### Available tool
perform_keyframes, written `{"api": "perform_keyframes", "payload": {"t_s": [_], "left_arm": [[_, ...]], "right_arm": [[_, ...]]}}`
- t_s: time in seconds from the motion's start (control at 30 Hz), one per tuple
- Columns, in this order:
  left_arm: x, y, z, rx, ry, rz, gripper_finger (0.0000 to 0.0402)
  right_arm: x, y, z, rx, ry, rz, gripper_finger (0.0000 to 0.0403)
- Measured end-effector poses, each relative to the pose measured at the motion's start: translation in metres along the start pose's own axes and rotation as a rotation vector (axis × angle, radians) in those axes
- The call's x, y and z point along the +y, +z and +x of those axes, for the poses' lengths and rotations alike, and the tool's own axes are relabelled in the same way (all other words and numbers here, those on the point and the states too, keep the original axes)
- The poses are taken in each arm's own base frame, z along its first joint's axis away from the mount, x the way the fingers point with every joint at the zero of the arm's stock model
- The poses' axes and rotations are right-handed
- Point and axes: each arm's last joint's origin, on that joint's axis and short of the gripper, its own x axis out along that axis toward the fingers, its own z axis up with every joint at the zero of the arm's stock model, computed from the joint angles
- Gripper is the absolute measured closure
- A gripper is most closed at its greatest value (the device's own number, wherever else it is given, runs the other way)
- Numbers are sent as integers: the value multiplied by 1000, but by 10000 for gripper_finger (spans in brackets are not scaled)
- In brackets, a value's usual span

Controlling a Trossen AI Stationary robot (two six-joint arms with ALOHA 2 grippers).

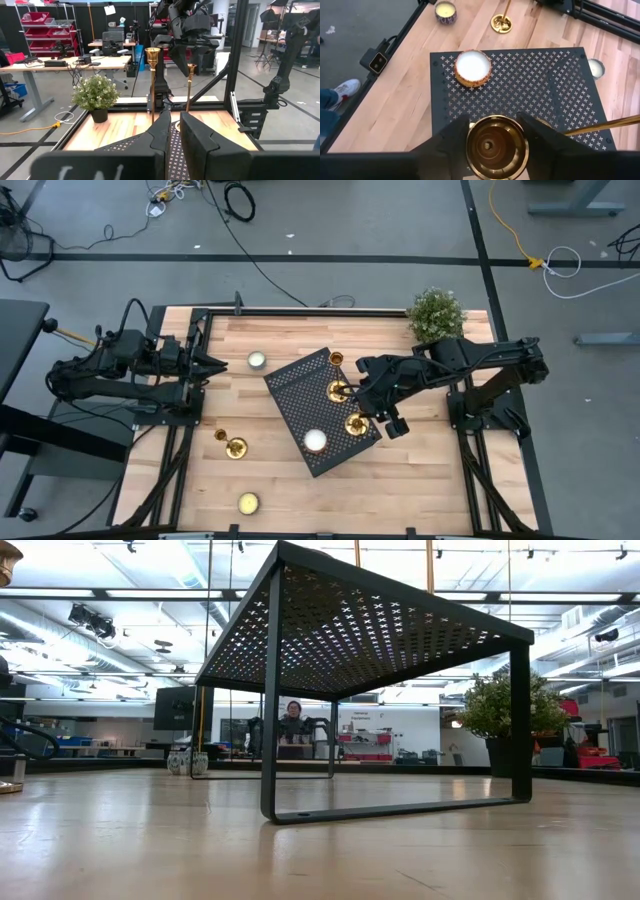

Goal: Pick & Place candle stick holders
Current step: Put the right gold candle holder on the shelf aligned with the other candle holder, then put the gold candle holder on the shelf aligned with the other candle holders

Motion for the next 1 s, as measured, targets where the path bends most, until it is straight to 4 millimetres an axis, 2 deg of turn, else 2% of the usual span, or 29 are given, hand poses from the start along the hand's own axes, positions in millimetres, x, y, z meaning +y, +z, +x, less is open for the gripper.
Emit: {"api": "perform_keyframes", "payload": {"t_s": [0.53, 1.0], "left_arm": [[0, 0, 0, 0, 0, 0, 356], [0, 0, 0, 0, 0, 0, 356]], "right_arm": [[0, 0, 0, -3, -1, -3, 157], [-1, 0, -6, -10, -53, -4, 149]]}}
